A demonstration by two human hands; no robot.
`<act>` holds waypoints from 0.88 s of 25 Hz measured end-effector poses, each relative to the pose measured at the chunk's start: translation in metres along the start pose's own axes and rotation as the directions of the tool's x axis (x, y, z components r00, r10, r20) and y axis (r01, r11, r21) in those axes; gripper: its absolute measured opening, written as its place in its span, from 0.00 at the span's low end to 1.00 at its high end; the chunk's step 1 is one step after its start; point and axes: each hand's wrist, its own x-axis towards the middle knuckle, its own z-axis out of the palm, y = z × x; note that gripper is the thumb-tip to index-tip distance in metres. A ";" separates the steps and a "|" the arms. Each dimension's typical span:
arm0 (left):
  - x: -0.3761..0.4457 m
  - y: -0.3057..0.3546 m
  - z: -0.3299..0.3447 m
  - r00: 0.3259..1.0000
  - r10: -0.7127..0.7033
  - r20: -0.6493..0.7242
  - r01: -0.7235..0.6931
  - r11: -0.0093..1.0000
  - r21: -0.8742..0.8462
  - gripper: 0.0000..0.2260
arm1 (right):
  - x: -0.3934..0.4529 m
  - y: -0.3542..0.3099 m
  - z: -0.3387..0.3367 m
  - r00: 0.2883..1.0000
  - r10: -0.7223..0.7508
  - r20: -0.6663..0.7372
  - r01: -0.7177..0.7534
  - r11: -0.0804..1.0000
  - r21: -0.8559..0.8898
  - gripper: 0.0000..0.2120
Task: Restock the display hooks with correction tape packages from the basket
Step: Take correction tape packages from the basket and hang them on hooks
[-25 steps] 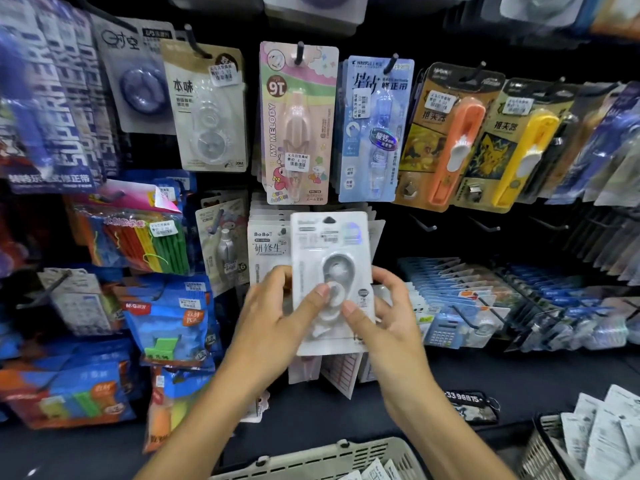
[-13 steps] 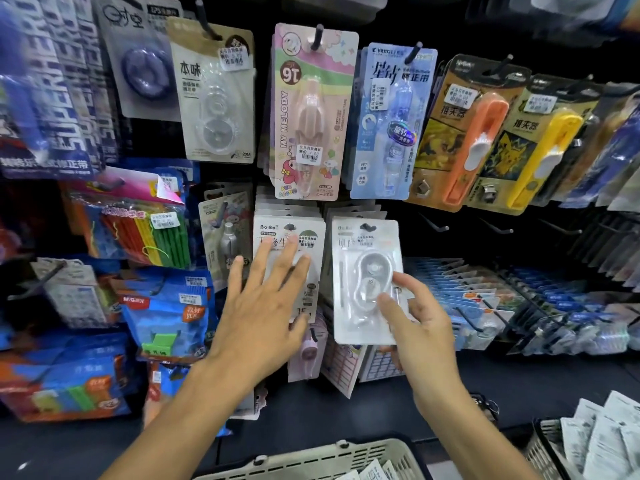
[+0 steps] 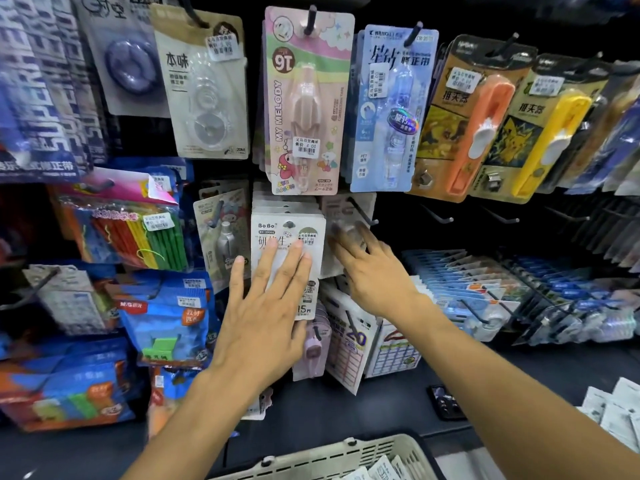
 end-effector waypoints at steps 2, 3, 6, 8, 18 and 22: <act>0.001 -0.001 0.002 1.000 0.007 -0.012 -0.007 1.000 -0.002 0.43 | 0.022 -0.002 -0.002 1.000 0.006 0.028 -0.006 1.000 -0.011 0.33; 0.001 -0.002 0.003 1.000 0.005 -0.030 -0.006 1.000 -0.007 0.43 | 0.028 -0.005 -0.004 1.000 0.011 0.025 -0.011 1.000 -0.007 0.34; -0.013 0.001 0.003 0.997 0.005 -0.083 -0.009 0.999 -0.044 0.42 | 0.006 -0.016 0.000 0.998 0.034 -0.048 -0.033 0.999 0.015 0.33; -0.030 0.007 0.010 0.996 -0.030 -0.088 0.024 0.997 -0.074 0.40 | -0.039 -0.030 0.024 0.988 0.113 -0.103 -0.093 0.980 0.176 0.30; -0.238 0.076 0.155 0.560 -0.080 0.825 0.374 0.912 -0.165 0.21 | -0.286 -0.109 0.196 0.407 0.421 0.811 -0.866 0.459 0.197 0.19; -0.244 0.112 0.196 0.506 -0.006 0.863 0.393 0.892 -0.224 0.32 | -0.298 -0.116 0.214 0.197 0.531 0.824 -0.976 0.028 0.215 0.28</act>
